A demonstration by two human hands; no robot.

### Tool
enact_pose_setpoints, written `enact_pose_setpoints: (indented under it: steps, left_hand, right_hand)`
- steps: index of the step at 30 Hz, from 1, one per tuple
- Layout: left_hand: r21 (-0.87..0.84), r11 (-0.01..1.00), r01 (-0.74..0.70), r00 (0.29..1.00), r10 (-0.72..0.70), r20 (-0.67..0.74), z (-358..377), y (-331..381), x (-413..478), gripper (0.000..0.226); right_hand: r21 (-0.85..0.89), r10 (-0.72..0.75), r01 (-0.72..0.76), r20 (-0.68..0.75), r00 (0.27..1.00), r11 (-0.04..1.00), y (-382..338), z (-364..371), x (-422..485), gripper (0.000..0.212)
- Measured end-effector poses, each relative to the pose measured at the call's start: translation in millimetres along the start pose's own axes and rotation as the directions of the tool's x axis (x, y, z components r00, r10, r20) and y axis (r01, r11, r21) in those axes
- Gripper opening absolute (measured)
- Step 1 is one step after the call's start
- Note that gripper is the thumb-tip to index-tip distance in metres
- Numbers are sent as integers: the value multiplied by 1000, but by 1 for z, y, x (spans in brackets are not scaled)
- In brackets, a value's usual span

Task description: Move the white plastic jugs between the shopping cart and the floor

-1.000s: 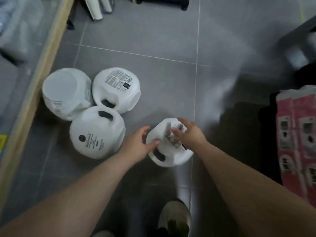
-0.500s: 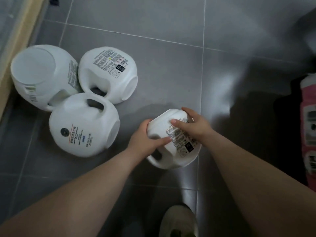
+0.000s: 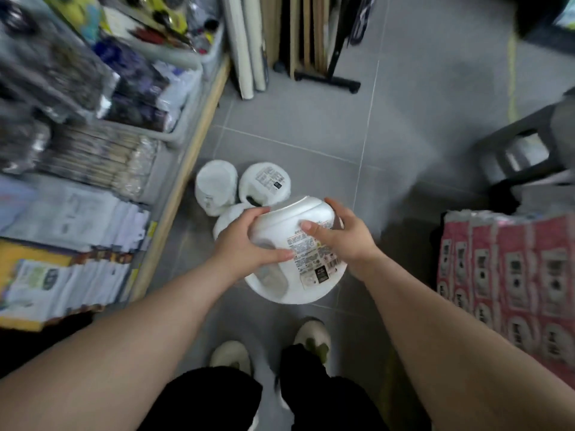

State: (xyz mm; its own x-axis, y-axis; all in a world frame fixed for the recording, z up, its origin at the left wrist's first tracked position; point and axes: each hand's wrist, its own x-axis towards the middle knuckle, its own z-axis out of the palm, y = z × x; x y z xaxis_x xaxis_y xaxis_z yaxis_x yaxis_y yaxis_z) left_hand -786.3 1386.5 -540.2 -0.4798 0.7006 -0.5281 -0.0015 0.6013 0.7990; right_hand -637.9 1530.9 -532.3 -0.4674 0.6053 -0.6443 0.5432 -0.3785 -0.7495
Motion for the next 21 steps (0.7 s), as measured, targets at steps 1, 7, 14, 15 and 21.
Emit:
enact_pose_setpoints:
  steps: [1, 7, 14, 15, 21]
  left_hand:
    - [-7, 1000, -18, 1000, 18, -12, -21, 22, -23, 95]
    - [58, 995, -75, 991, 81, -108, -146, 116, -154, 89]
    - [68, 994, -90, 935, 108, -337, -236, 136, -263, 92]
    - [65, 994, -90, 921, 108, -374, -242, 134, -275, 92]
    - [-59, 994, -96, 791, 40, -610, -260, 125, -351, 83]
  right_hand:
    - [10, -15, 15, 18, 1000, 1000, -27, 7, -23, 91]
    - [29, -89, 86, 139, 986, 996, -153, 66, -146, 77]
    - [-7, -209, 224, 340, 917, 974, -227, 141, -222, 86]
    - [-22, -222, 248, 371, 901, 969, -234, 150, -228, 83]
    - [-131, -295, 437, 566, 770, 890, -266, 198, -255, 74]
